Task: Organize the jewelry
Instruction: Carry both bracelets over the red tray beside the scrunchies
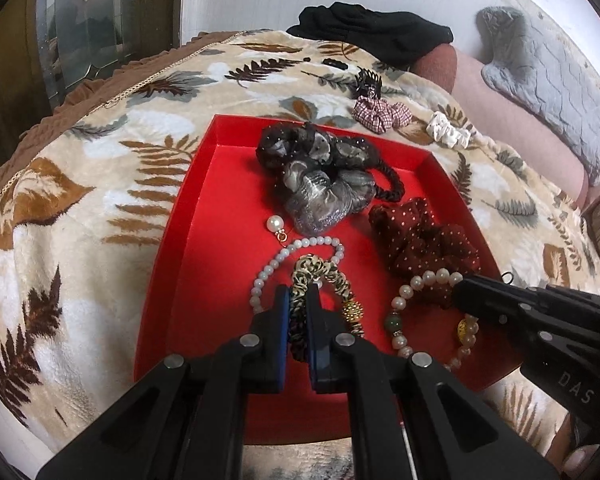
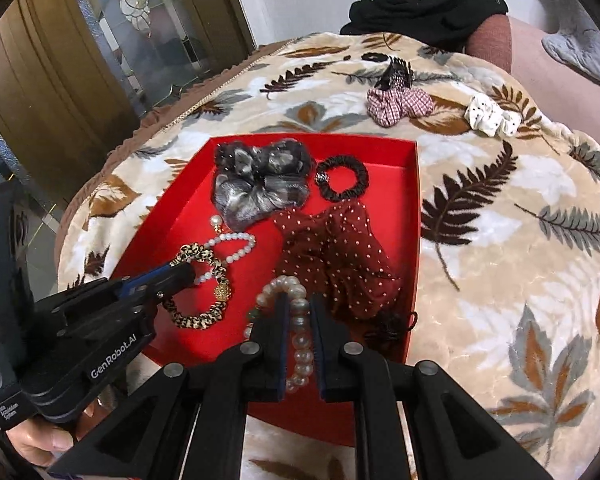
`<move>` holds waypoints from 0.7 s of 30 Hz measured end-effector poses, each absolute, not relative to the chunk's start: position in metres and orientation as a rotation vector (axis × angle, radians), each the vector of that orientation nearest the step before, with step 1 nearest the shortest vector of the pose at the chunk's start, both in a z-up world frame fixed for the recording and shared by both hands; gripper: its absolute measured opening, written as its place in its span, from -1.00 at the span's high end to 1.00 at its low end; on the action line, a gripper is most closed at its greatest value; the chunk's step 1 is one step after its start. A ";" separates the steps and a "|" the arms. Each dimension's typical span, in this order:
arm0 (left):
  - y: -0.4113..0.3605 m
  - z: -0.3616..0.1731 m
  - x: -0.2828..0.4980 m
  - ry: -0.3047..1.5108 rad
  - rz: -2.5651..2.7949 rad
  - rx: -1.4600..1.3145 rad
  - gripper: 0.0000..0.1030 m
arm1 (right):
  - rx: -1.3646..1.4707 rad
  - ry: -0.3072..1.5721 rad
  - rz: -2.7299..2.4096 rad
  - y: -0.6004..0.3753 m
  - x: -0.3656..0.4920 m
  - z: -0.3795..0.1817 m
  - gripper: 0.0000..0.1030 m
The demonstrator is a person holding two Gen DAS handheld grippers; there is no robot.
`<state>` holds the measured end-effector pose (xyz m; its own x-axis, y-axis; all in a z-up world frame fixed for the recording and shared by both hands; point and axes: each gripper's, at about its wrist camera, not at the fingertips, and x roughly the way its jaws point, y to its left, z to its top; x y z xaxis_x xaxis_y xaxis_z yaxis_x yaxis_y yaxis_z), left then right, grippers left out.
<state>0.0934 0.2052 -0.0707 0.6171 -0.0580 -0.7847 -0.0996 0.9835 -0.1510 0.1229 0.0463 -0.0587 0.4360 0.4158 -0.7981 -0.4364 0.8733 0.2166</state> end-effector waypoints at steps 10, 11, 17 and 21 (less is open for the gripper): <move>0.202 -0.075 0.098 0.915 0.051 -0.137 0.86 | -0.044 1.009 0.518 0.052 0.133 -0.072 0.77; 0.202 -0.076 0.100 0.918 0.053 -0.135 0.86 | -0.044 1.011 0.515 0.052 0.135 -0.073 0.77; 0.202 -0.077 0.103 0.919 0.053 -0.137 0.86 | -0.042 1.015 0.509 0.052 0.144 -0.074 0.77; 0.203 -0.077 0.105 0.918 0.057 -0.134 0.85 | -0.048 1.018 0.504 0.054 0.150 -0.075 0.77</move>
<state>0.1047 0.2028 -0.0771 0.6070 -0.0082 -0.7947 -0.1061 0.9902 -0.0912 0.1499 0.0543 -0.0751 0.4215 0.3807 -0.8230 -0.4244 0.8849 0.1920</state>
